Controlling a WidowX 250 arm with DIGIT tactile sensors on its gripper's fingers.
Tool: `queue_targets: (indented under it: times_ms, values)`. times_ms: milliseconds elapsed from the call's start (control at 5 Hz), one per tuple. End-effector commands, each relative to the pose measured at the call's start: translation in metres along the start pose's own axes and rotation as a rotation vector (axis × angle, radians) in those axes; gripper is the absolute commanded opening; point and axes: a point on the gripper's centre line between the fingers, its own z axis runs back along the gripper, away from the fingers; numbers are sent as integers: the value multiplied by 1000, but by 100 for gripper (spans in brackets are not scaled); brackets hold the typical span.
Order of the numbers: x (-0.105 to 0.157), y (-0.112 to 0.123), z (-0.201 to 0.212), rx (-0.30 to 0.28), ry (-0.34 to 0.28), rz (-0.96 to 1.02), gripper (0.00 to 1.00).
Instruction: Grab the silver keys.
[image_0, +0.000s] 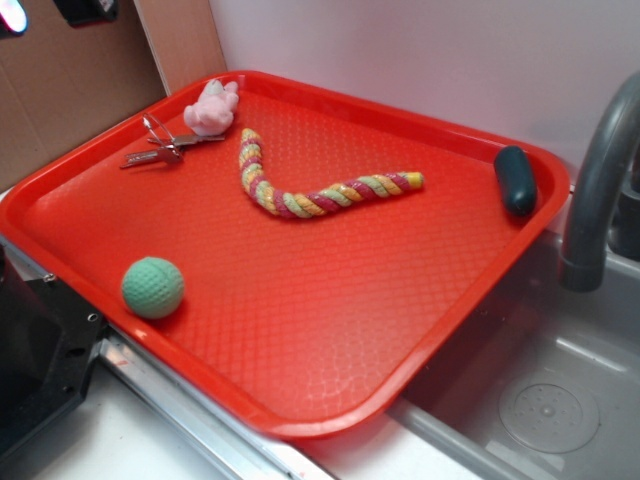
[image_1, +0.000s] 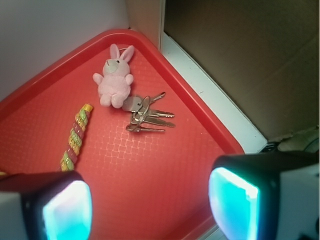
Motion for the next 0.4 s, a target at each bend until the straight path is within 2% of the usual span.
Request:
queue_targets:
  times_ms: [0,200]
  values:
    - [5,-9,-21,-24,1,14,100]
    - [2,-28,-50,-49,57,34,100]
